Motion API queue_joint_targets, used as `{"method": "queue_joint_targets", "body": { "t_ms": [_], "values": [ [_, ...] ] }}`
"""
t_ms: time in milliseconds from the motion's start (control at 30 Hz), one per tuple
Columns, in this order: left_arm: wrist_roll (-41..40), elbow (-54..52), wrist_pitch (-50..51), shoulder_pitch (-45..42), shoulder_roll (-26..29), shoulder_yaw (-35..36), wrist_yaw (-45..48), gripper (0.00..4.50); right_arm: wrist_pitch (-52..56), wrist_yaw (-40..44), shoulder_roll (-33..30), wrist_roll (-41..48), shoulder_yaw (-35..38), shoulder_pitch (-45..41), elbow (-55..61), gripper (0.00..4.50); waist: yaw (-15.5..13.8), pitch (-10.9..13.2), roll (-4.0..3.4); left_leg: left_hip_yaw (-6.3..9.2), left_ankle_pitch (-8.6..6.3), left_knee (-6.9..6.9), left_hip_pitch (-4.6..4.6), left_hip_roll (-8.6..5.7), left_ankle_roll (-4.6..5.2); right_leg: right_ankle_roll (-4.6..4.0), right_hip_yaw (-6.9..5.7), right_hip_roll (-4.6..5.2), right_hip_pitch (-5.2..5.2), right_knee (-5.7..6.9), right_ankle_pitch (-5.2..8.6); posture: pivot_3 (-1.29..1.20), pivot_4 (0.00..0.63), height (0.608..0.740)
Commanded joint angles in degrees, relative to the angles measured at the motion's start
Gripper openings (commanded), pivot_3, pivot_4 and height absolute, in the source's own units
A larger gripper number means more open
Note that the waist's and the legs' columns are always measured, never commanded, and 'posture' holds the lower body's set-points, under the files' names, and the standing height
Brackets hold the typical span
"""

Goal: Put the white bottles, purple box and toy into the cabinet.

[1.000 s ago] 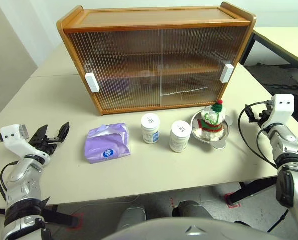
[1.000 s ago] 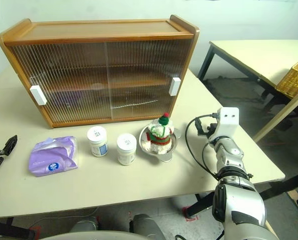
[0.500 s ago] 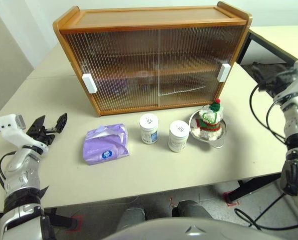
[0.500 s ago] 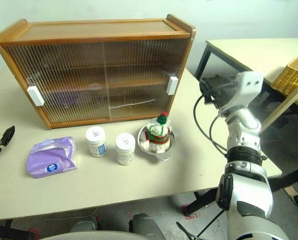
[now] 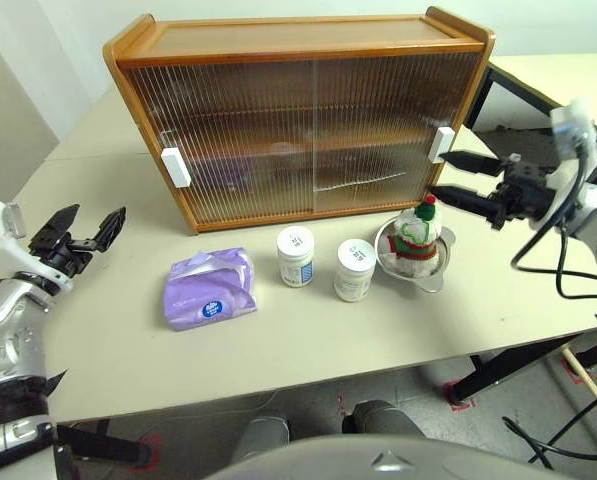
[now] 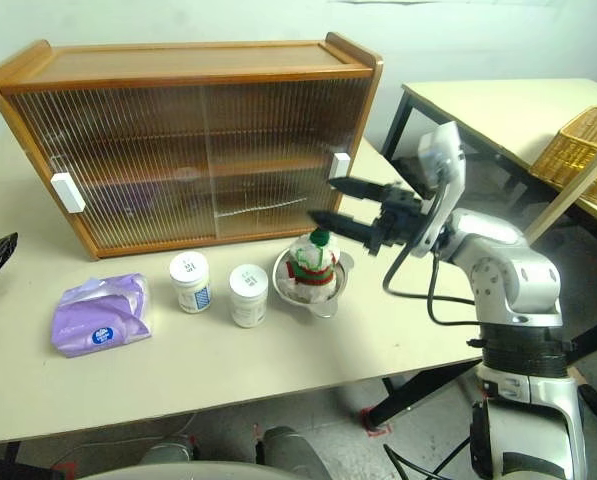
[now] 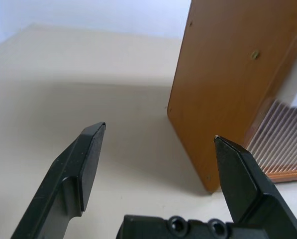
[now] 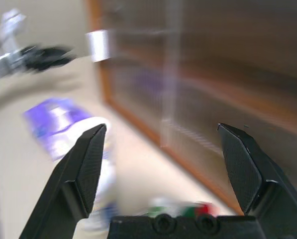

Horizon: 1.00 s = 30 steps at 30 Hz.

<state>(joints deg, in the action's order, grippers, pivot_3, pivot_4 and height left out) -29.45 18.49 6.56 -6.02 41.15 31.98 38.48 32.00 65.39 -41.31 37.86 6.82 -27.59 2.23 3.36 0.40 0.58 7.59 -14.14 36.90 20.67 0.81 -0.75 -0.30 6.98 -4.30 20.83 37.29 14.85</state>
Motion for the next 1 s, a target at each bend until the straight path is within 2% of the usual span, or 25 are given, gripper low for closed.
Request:
{"method": "queue_joint_targets", "body": {
  "t_ms": [33,300,333,367,733,1000],
  "values": [
    [-2.16,-6.54,4.64,2.55,0.45,0.68,0.65,4.50,0.53,2.10,0.22,-0.54,-3.33,1.11,2.31,4.46,-0.07,0.00,0.00,0.00,0.00,0.00,-0.01,-0.02,0.00,0.00,0.01,0.01,0.00,0.01,0.00,-0.02,0.000,0.740],
    [-6.34,-17.42,12.88,4.16,-1.46,-0.37,-0.75,4.50,-0.77,2.99,1.43,-1.54,-5.80,2.60,3.97,4.46,-1.53,-0.01,0.00,0.02,-0.03,-0.05,0.25,0.08,-0.07,-0.25,0.16,0.06,0.37,0.06,-0.03,0.00,0.000,0.740],
    [-6.29,-17.79,13.31,3.79,-1.69,-0.58,-1.09,4.09,-0.77,2.91,1.58,-1.54,-5.76,2.54,3.98,4.50,-1.67,-0.01,0.00,0.02,-0.04,-0.05,0.25,0.11,-0.07,-0.46,0.15,0.03,0.37,0.06,-0.15,0.00,0.000,0.740],
    [-5.99,-17.96,13.50,2.97,-1.94,-1.07,-1.64,3.91,-0.73,2.86,1.66,-1.53,-5.68,2.54,4.03,4.50,-1.86,-0.01,0.00,0.02,-0.04,-0.06,0.25,0.13,-0.08,-0.54,0.15,0.02,0.37,0.06,-0.19,-0.01,0.000,0.740],
    [-3.05,-12.06,12.64,-8.06,-2.69,-7.49,-0.82,0.02,-0.65,1.69,2.02,-1.40,-5.07,3.86,5.40,4.50,-2.21,-0.02,0.03,-0.03,0.01,0.05,0.21,0.16,-0.09,-0.43,0.14,-0.02,0.33,0.09,-0.22,-0.04,0.000,0.740],
    [-0.34,-6.63,10.98,-13.44,-3.50,-10.79,0.97,0.02,-0.27,-0.34,2.45,-0.78,-4.40,5.18,7.41,4.50,-1.79,-0.03,0.04,-0.06,0.01,0.08,0.23,0.18,-0.06,-0.35,0.13,-0.04,0.33,0.09,-0.23,-0.07,0.000,0.740]
  ]
}}
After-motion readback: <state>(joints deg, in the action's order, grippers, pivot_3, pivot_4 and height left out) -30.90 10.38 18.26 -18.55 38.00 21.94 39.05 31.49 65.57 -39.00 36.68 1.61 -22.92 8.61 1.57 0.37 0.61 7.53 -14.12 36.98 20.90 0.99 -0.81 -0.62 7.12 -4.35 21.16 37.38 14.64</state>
